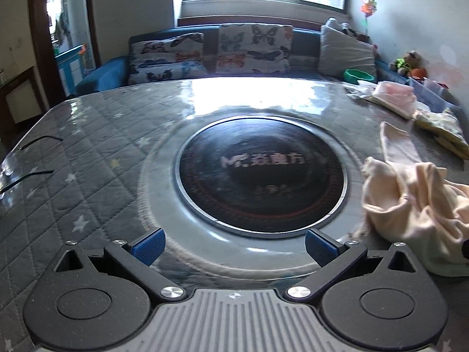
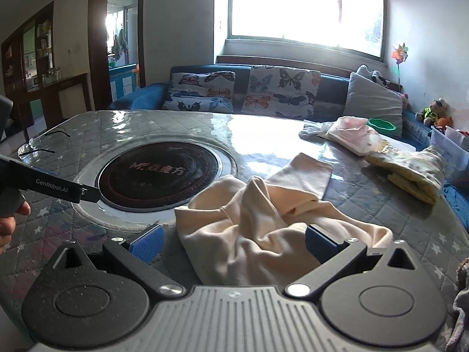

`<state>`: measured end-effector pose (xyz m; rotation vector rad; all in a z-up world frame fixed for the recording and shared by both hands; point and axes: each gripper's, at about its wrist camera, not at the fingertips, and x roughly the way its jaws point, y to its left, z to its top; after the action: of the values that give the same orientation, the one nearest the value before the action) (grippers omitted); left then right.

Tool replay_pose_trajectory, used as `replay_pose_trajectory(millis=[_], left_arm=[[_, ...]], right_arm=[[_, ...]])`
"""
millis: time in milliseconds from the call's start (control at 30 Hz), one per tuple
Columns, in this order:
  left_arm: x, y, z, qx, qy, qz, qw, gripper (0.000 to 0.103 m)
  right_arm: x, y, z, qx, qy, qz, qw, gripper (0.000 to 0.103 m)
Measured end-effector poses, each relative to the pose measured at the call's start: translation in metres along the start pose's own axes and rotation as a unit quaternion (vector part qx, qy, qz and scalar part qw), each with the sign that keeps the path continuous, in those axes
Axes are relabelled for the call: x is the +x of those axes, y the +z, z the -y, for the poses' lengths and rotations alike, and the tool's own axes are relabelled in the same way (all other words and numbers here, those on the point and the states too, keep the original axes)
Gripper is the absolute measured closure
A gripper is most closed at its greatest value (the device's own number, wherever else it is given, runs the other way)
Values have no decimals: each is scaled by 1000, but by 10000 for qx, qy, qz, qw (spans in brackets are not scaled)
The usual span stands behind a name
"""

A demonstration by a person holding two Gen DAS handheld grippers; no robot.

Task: Fold clothes
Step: 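Move both tools over the cream garment lying on the mattress, then close the left gripper on the cream garment's sleeve cuff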

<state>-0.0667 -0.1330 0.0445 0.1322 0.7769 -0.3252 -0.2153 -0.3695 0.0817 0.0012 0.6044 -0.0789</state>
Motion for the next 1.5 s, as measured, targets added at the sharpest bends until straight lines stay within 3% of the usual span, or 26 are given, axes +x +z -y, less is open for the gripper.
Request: replay_pose_trajectory(millis=[600,800,1100,1267,1500], left_arm=[[-3,34,72,635,-814,-17,9947,0],[-3,47,101,813,-1186,-13,9896,0],[6,63,145,1071,-1596,-74,9813,1],[18,70,157,1075,-1654,-216,9801,7],[35,73,172,1087,-1767,-463,9771,27]], right_arm=[[-12,-8,40,394,-409,-40,9984,8],[-13,-9,47,476,-442,-81,9979,15],[-16,-14,57,570,-513,-96,9970,15],[-18,-17,64,648,-528,-121,9964,16],[-20,-19,68,677,-549,-116,9961,16]])
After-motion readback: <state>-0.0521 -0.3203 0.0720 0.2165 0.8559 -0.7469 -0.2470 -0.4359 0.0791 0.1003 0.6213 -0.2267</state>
